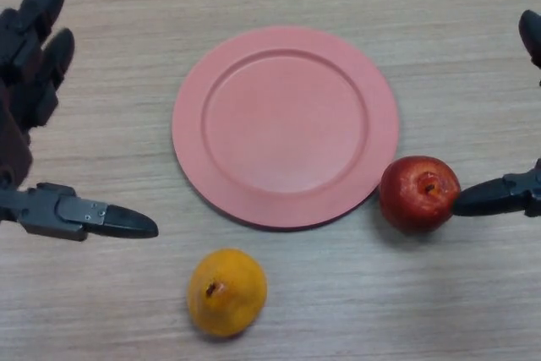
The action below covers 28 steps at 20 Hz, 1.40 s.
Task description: Pick up the red apple and place it on the plate
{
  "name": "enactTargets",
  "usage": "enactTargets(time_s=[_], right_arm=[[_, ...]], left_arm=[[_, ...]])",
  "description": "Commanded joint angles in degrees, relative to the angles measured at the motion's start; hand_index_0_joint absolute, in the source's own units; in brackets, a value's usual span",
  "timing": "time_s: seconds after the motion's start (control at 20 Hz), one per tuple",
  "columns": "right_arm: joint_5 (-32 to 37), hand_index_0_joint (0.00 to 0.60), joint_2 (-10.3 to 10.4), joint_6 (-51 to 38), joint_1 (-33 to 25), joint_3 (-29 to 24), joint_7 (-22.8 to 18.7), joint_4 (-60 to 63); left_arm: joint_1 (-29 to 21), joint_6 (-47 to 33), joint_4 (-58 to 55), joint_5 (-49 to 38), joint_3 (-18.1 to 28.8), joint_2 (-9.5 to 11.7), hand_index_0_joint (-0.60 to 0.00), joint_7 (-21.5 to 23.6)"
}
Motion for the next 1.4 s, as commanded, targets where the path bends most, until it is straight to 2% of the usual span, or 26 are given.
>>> enactTargets(time_s=[0.05, 0.15, 0.3, 0.5, 0.65, 0.75, 0.8, 0.85, 0.9, 0.95, 1.0, 1.05, 1.25, 1.4], right_arm=[[-2.5, 0.000, -0.2, -8.7, 0.9, -0.6, 0.9, -0.6], [-7.0, 0.000, 1.2, -17.0, 3.1, 0.9, 2.2, 4.7], [-7.5, 0.000, 3.6, -25.3, 5.7, 2.5, 1.6, 12.8], [-11.6, 0.000, 3.9, -34.0, 4.3, 5.7, -0.9, 24.7], [-15.4, 0.000, 4.5, -37.0, 3.4, 8.2, -2.2, 30.9], [-18.2, 0.000, 5.1, -39.2, 1.4, 9.6, -4.4, 36.1], [-19.6, 0.049, 5.4, -39.4, 0.2, 10.0, -6.1, 38.3], [-19.9, 0.149, 5.4, -39.4, 0.1, 10.1, -6.5, 38.6], [-20.3, 0.299, 5.7, -38.7, -0.4, 10.3, -7.7, 39.4], [-20.8, 0.400, 5.9, -38.1, -0.8, 10.5, -8.7, 40.0], [-22.0, 0.544, 5.8, -37.3, -2.0, 10.5, -10.5, 41.0], [-22.5, 0.600, 5.6, -36.9, -2.6, 10.2, -11.2, 41.3], [-20.4, 0.600, 4.6, -29.0, -4.7, 8.7, -9.2, 32.1], [-22.1, 0.600, 5.2, -22.5, -10.7, 11.6, -8.2, 28.0]], left_arm=[[-0.5, -4.3, -4.0, -1.6, 5.0, 2.0, 0.000, 1.8], [0.3, -7.0, -2.5, -0.9, 4.6, 1.1, 0.000, 2.2], [1.3, -8.1, -3.0, -0.9, 4.8, 0.7, 0.000, 2.2], [2.9, -9.7, -3.6, -1.9, 6.8, -0.1, 0.000, 1.6], [3.7, -10.6, -3.5, -1.9, 7.8, -0.2, 0.000, 2.2], [4.6, -11.3, -4.2, -1.9, 7.8, -1.0, 0.000, 2.1], [4.9, -11.8, -4.3, -2.2, 7.9, -1.4, 0.000, 2.1], [4.9, -11.9, -4.3, -2.2, 7.9, -1.4, 0.000, 2.2], [5.0, -12.0, -4.3, -2.6, 8.1, -1.5, 0.000, 2.3], [5.1, -12.1, -4.2, -3.0, 8.3, -1.5, 0.000, 2.4], [5.2, -12.1, -4.0, -4.1, 9.1, -1.3, 0.000, 2.5], [5.3, -12.2, -3.8, -4.7, 9.7, -1.2, 0.000, 2.6], [5.8, -12.8, -3.7, -5.4, 11.4, -1.0, 0.000, 1.9], [6.3, -12.6, -4.6, -6.2, 12.6, -1.3, 0.000, 1.6]])
